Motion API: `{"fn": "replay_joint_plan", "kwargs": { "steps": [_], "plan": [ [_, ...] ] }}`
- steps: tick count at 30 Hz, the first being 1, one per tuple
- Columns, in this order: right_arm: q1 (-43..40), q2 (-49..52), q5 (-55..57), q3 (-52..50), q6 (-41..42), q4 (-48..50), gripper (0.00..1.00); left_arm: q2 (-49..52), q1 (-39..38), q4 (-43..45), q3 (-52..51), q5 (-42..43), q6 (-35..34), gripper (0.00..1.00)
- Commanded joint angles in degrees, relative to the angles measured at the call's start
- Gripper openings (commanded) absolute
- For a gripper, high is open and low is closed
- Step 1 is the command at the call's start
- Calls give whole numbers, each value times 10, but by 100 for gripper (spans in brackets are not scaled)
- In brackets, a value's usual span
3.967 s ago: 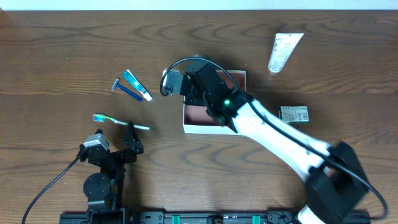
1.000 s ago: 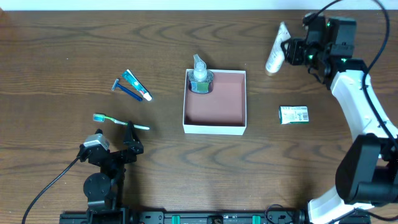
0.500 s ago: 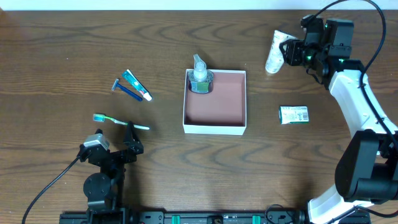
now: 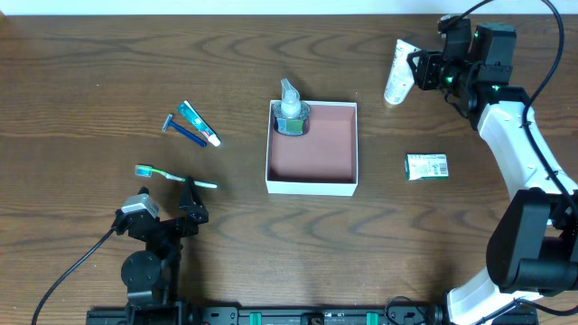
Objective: Pack container
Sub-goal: 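Carry the lotion tube into the box beside the soap bottle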
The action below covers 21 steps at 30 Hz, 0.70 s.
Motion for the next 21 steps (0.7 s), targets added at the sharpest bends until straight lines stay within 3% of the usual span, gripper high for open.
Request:
{"fn": "replay_joint_plan", "kwargs": {
  "steps": [1,3,5,7,15,21],
  "plan": [
    [9,2,-9,-1,-6,6,38,-3,-2,-23,-8,6,9,98],
    [13,2,-9,-1,-7,7,29,-3,-2,-23,-8,6,9,98],
    [16,2,-9,-1,-7,7,9,-3,-2,-23,-8,6,9,98],
    [20,2,-9,-1,-7,9,1,-3,-2,-23,-8,6,9,98],
    [32,-28,-28,6,-8,-12,1,-3,-2,-23,-8,6,9,98],
    [40,-109,-28,32,-64,-78,1,-3,-2,-23,-8,6,9,98]
  ]
}}
